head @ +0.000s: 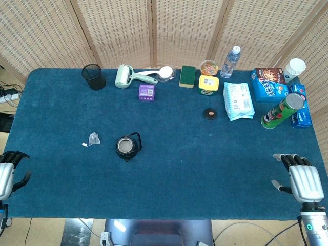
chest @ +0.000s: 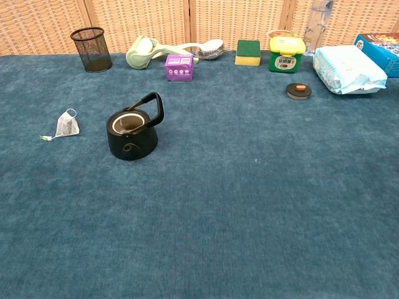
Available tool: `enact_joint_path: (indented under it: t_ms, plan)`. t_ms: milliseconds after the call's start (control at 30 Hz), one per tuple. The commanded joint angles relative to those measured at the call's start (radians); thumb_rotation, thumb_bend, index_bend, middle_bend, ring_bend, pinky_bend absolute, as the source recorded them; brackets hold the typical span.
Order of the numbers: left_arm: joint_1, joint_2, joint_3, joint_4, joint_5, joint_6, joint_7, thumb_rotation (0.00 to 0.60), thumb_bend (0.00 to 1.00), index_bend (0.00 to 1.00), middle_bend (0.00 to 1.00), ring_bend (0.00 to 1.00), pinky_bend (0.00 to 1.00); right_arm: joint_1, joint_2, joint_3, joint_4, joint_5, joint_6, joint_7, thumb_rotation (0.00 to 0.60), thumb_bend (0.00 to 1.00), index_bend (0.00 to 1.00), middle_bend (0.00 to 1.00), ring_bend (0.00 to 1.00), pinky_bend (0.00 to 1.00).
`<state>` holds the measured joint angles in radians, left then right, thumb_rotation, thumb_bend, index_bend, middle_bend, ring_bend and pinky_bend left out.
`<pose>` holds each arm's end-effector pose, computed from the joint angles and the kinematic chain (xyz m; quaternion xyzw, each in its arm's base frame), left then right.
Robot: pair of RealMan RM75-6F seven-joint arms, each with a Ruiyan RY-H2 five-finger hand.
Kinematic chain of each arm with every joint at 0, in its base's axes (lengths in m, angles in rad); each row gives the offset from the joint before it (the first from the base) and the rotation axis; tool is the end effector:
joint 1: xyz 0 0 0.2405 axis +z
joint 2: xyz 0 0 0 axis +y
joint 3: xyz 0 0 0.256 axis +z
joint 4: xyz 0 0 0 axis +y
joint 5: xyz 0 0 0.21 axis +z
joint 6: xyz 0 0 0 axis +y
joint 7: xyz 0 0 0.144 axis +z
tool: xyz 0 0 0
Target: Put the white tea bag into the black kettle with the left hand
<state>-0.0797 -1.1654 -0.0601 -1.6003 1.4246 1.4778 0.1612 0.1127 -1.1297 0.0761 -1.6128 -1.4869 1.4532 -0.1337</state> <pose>-0.3198 0.1811 0.1496 -0.5940 -0.3694 -0.3363 0.6306 -0.3058 -0.1950 0.1558 0.6189 -0.3474 0.3586 0.6064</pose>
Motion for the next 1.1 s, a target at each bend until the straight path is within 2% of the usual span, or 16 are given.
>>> enact_joint_path:
  t_ms: [33,800,1100]
  plan:
    - [-0.005,-0.001,-0.003,0.002,-0.007,-0.009,0.0,0.6,0.37,0.35,0.32,0.24,0.25,0.004,0.0,0.002,0.0,0.006,-0.008,-0.002,0.6,0.1,0.29,0.37,0.31,0.34]
    - [0.002,0.036,0.0,-0.028,0.028,0.025,0.002,0.6,0.37,0.35,0.32,0.24,0.25,-0.013,0.007,-0.004,-0.01,-0.018,0.031,0.014,0.6,0.1,0.29,0.37,0.31,0.34]
    - [-0.021,0.065,-0.007,-0.049,0.031,-0.004,0.02,0.6,0.37,0.35,0.32,0.24,0.26,-0.017,0.008,-0.006,-0.004,-0.02,0.035,0.027,0.6,0.1,0.29,0.37,0.31,0.34]
